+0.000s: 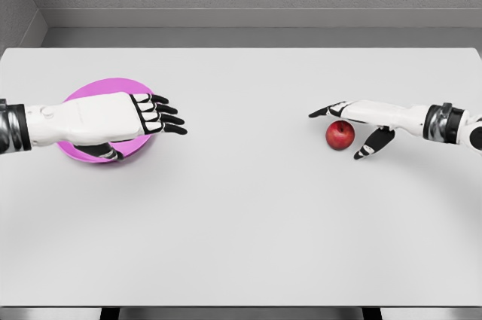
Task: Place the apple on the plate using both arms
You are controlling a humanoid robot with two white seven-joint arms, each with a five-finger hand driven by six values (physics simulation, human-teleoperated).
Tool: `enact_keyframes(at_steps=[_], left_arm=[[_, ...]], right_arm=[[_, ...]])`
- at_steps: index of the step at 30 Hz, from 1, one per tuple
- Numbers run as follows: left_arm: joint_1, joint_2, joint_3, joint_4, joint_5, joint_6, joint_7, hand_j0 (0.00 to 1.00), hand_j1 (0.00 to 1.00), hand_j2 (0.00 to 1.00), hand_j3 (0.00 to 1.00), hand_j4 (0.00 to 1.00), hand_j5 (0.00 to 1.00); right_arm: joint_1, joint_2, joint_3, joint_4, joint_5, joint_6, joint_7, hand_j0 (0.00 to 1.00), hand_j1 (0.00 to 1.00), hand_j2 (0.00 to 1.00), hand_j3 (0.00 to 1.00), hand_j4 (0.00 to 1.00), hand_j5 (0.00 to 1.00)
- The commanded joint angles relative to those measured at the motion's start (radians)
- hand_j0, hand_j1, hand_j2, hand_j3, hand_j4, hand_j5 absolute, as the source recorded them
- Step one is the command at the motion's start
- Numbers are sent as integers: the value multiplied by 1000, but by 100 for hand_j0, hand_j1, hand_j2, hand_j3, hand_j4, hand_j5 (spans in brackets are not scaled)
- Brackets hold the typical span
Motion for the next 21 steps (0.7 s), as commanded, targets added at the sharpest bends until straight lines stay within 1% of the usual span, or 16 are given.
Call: enact_keyframes(at_steps=[1,4,5,7,10,13,16,18,21], left_arm=[[0,1,1,0,6,2,0,100,100,100,100,100,100],[0,1,1,0,6,2,0,100,100,100,100,100,100],[0,3,1,0,6,2,0,100,100,100,100,100,100],[0,1,1,0,6,2,0,100,100,100,100,100,100],[0,3,2,0,6,2,0,100,100,100,100,100,100],[0,3,2,0,6,2,0,100,100,100,100,100,100],[-2,3,2,0,6,2,0,100,100,100,100,100,100],[-2,3,2,0,6,2,0,100,100,100,100,100,100],[-2,3,2,0,6,2,0,100,100,100,100,100,100]], right_arm=[[0,1,0,11,-6,3,0,100,100,100,100,100,100],[-2,3,-2,13,-6,3,0,100,100,100,100,100,100],[-2,3,-2,15,-6,3,0,98,98,98,98,98,98],[-3,3,-3,15,-7,3,0,89,89,89,89,89,89],[-5,3,-3,15,-9,3,0,81,81,81,81,81,81],[-6,9,-3,13,-10,3,0,76,76,76,76,76,76],[-6,17,-2,13,-10,3,0,76,76,76,76,76,76],[-5,18,-2,13,-10,3,0,71,71,71,71,71,71],[-5,18,-2,13,-10,3,0,67,67,67,67,67,67]])
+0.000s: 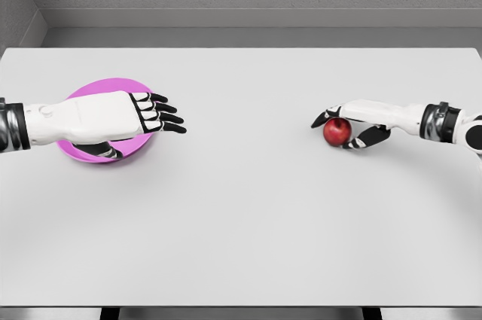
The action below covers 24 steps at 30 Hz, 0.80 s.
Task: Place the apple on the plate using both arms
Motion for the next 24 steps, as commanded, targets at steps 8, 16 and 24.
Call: enact_keyframes(at_steps=[8,16,24], left_arm=[[0,1,1,0,6,2,1,100,100,100,100,100,100],[0,2,1,0,6,2,1,100,100,100,100,100,100],[0,2,1,0,6,2,1,100,100,100,100,100,100]], right_arm=[[-2,0,-3,-1,-9,3,0,39,39,39,39,39,39],[-69,108,28,-17,-7,3,0,23,23,23,23,23,23],[-187,266,210,-140,-7,3,0,22,22,22,22,22,22]])
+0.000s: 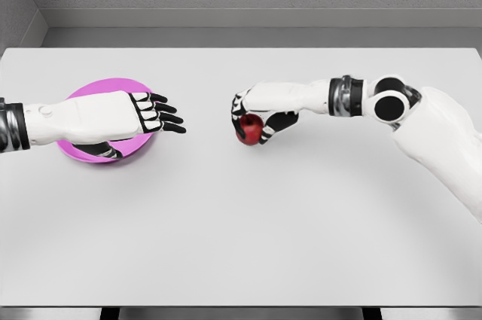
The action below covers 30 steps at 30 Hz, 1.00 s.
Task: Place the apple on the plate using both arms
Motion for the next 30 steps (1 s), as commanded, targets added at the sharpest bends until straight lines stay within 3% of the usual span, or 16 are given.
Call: enact_keyframes(at_steps=[1,3,4,5,6,7,11,15,16,25,26,28,30], left_arm=[[0,0,1,0,6,2,1,100,100,100,100,100,100],[0,1,1,0,6,2,1,100,100,100,100,100,100],[0,1,1,0,6,2,1,100,100,100,100,100,100],[0,0,1,0,6,2,1,100,100,100,100,100,100],[0,0,1,0,6,2,1,100,100,100,100,100,100],[0,1,1,0,6,2,1,100,100,100,100,100,100],[0,1,1,0,6,2,1,100,100,100,100,100,100],[0,1,1,0,6,2,1,100,100,100,100,100,100],[0,1,1,0,6,2,1,100,100,100,100,100,100],[-5,-28,-1,8,3,2,1,100,100,100,100,100,100],[-6,-43,-1,8,3,2,1,100,100,100,100,100,100],[-37,-157,5,8,4,2,-1,100,100,100,100,100,100],[-54,-198,8,8,1,2,-1,100,100,100,100,100,100]], right_arm=[[0,29,22,-21,-9,4,-1,23,23,23,23,23,23],[-6,43,21,-21,-9,4,-1,28,28,28,28,28,28],[-8,46,18,-21,-9,4,-1,50,50,50,50,50,50],[-11,46,16,-21,-9,4,-1,63,63,63,63,63,63],[-11,47,15,-21,-9,4,-1,93,93,93,93,93,93],[-11,46,5,-21,-9,4,-1,100,100,100,100,100,100],[26,18,-125,-12,-10,4,-1,100,100,100,100,100,100],[112,-137,-369,-7,-18,4,-1,100,100,100,100,100,100],[121,-165,-380,-4,-21,4,-1,100,100,100,100,100,100],[166,-192,-386,-4,-21,4,-1,100,100,100,100,100,100],[166,-194,-386,-4,-21,4,-1,100,100,100,100,100,100],[166,-194,-384,-4,-21,4,-1,100,100,100,100,100,100],[166,-194,-384,-4,-21,4,-1,100,100,100,100,100,100]])
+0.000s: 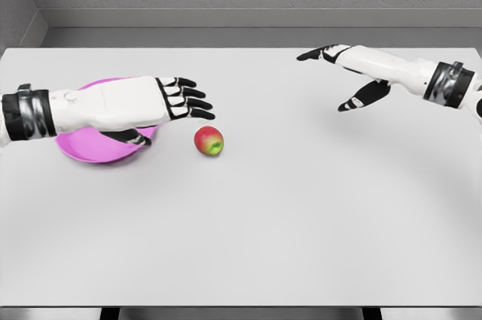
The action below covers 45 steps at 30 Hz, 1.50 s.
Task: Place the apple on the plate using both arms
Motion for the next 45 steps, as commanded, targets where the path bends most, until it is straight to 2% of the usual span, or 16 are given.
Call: enact_keyframes(at_steps=[1,3,4,8,10,13,16,19,20,21,23,26,35,39,42,45], left_arm=[[-5,-80,-4,12,-20,2,-8,100,100,100,100,100,100],[-20,-152,-48,28,-75,2,-10,100,100,100,100,100,100],[-46,-180,-122,66,-83,2,-10,100,100,100,100,100,100],[-57,-174,-145,106,-80,2,-13,100,100,100,100,100,100],[-58,-175,-145,117,-77,2,-82,100,100,100,100,100,100],[-60,-174,-155,117,-36,2,-96,100,100,100,100,100,100],[-100,-156,-218,120,20,2,-96,100,100,100,100,100,100],[-141,-163,-281,146,21,2,-97,100,100,100,100,100,100],[-163,-175,-338,173,24,2,-88,100,100,100,100,100,100],[-179,-180,-352,184,24,2,-86,100,100,100,100,100,100],[-193,-182,-353,252,66,2,-86,100,100,100,100,100,100],[-219,-228,-352,391,58,2,-86,100,100,100,100,100,100],[-219,-231,-352,399,52,2,-86,100,100,100,100,100,100],[-219,-251,-352,448,50,5,-86,100,100,100,100,100,100],[-219,-268,-352,448,24,85,-85,100,100,100,100,100,100],[-219,-278,-352,466,24,88,-82,98,98,98,98,98,98]], right_arm=[[0,-2,-1,-1,-8,3,0,100,100,100,100,100,100],[-2,-1,-1,-1,-8,3,0,100,100,100,100,100,100],[-2,-1,-1,-1,-8,3,0,100,100,100,100,100,100],[0,-1,-1,-1,-8,3,0,100,100,100,100,100,100],[3,1,-1,-2,-8,3,0,100,100,100,100,100,100],[5,1,1,-2,-6,3,0,100,100,100,100,100,100],[9,-1,2,-2,-6,3,0,100,100,100,100,100,100],[11,1,2,-2,-6,3,0,100,100,100,100,100,100],[11,1,2,-2,-6,3,0,100,100,100,100,100,100],[11,1,2,-1,-6,3,0,100,100,100,100,100,100],[12,-1,2,-2,-6,3,0,100,100,100,100,100,100],[12,-1,4,-1,-6,3,0,100,100,100,100,100,100],[15,-1,4,-1,-6,3,0,100,100,100,100,100,100],[18,-1,4,-1,-6,3,0,100,100,100,100,100,100],[17,2,4,-1,-6,3,0,100,100,100,100,100,100],[17,4,4,-1,-6,3,0,100,100,100,100,100,100]])
